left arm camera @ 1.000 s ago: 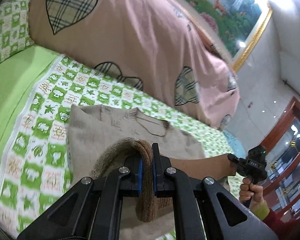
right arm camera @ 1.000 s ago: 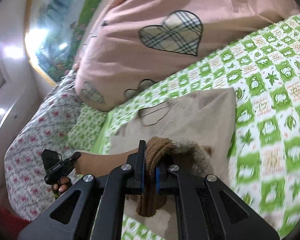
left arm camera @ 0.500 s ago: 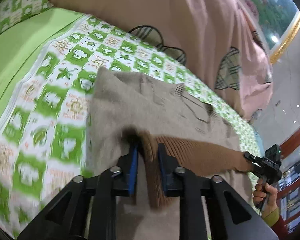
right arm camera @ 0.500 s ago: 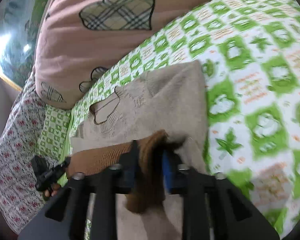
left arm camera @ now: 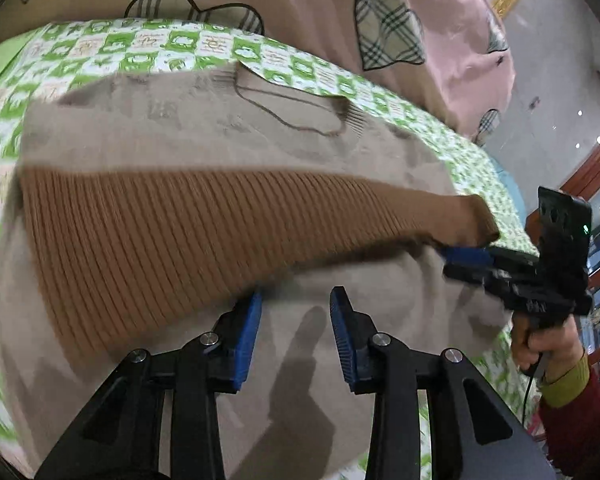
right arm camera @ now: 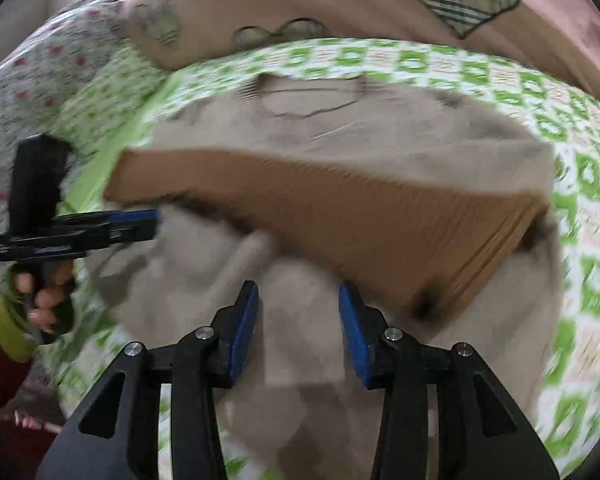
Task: Fold small clothes
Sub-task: 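Lift the hem with both tools and fold it up toward the collar, then open both tools and release the folded hem onto the sweater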
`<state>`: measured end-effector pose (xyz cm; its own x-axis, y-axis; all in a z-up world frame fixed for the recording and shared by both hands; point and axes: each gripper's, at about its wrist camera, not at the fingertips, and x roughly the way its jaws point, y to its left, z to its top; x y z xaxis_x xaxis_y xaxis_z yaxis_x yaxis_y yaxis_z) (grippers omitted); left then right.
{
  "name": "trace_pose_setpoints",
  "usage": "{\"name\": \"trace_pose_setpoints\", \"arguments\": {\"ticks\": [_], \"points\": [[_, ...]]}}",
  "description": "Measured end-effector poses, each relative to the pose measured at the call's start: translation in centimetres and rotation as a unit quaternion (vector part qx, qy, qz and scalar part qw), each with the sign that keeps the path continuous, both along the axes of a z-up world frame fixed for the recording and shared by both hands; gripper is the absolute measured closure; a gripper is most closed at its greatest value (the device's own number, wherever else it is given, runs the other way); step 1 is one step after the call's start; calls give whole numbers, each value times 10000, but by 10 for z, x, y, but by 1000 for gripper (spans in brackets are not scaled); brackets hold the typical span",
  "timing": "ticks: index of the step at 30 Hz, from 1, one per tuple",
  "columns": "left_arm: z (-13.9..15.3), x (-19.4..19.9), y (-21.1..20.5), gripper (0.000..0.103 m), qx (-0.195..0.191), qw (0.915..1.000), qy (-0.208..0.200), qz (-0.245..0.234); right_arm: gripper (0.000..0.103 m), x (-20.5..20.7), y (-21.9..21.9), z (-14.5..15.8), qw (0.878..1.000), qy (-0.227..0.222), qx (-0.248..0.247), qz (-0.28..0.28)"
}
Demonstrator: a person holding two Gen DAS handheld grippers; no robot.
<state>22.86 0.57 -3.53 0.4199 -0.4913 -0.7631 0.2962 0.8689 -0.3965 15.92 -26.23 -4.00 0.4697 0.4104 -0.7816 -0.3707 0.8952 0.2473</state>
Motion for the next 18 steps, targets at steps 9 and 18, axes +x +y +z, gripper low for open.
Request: {"name": "trace_pose_setpoints", "arguments": {"ticks": [9, 18], "points": [[10, 64, 94, 67, -302, 9859, 54, 1644, 60, 49, -85, 18, 9788, -271, 422, -1984], [14, -34, 104, 57, -884, 9754, -82, 2018, 60, -27, -61, 12, 9796, -230, 948, -1759]]}}
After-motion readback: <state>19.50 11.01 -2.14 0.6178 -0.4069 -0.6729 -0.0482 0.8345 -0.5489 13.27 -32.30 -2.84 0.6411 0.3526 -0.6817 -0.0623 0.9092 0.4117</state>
